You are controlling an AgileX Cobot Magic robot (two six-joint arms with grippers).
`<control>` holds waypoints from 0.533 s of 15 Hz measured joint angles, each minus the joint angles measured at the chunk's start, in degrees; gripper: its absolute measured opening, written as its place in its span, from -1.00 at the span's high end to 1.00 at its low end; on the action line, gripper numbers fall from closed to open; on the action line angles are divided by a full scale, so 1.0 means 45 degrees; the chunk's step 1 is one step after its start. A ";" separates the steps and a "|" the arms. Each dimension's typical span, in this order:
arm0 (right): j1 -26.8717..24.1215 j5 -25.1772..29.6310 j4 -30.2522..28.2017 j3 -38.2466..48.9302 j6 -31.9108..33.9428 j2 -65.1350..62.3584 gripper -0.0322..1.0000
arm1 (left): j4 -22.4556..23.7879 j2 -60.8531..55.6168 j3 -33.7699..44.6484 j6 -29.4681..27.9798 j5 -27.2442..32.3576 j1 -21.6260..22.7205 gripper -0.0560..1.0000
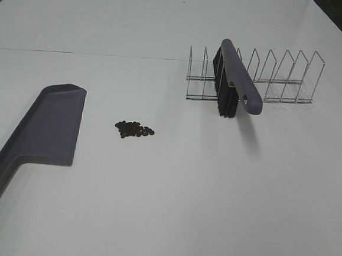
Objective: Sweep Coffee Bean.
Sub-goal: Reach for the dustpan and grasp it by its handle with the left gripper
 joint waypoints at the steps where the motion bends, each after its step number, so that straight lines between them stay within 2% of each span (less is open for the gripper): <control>1: 0.0000 0.0000 0.0000 0.0000 0.0000 0.0000 -0.55 | 0.0038 0.0000 0.0000 -0.0127 0.0000 0.0000 -0.87; 8: 0.0000 0.0013 0.0000 0.0000 0.0000 0.0000 -0.55 | 0.0395 0.1579 0.0013 -0.0713 0.0000 0.0000 -0.87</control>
